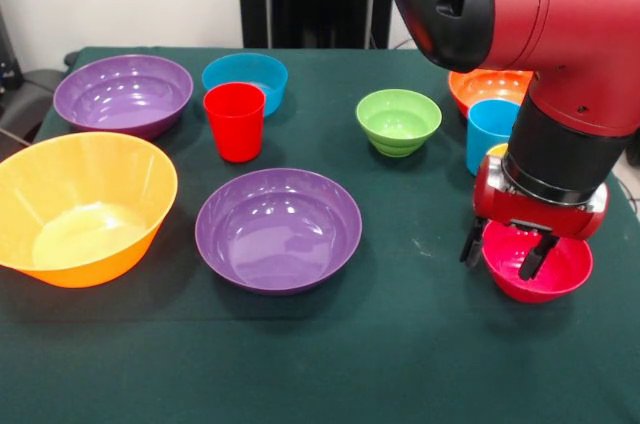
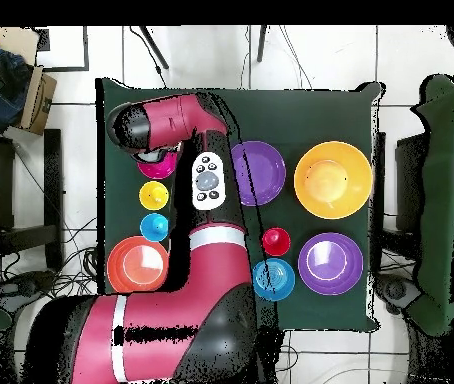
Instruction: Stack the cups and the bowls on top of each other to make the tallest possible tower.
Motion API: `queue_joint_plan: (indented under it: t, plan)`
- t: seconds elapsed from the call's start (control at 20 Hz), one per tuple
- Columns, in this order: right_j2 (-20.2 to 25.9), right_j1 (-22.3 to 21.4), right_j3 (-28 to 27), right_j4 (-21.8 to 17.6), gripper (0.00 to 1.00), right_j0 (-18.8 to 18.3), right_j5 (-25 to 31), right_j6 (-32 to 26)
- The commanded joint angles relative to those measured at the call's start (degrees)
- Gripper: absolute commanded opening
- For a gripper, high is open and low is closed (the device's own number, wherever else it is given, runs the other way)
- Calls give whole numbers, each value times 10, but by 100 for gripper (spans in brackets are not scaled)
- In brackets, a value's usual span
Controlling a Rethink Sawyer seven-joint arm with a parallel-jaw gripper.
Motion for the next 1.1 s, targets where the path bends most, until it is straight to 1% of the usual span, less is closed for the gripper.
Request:
queue_joint_plan:
  t: [0.05, 0.4, 0.65, 1.1]
  plan:
    - [53, 3, 27, -12, 100, -10, 64, -132]
    - [50, -1, 49, -16, 100, -10, 42, -128]
    - [50, -10, 79, -18, 100, -11, 18, -123]
    - [53, -15, 93, -22, 100, -13, 14, -126]
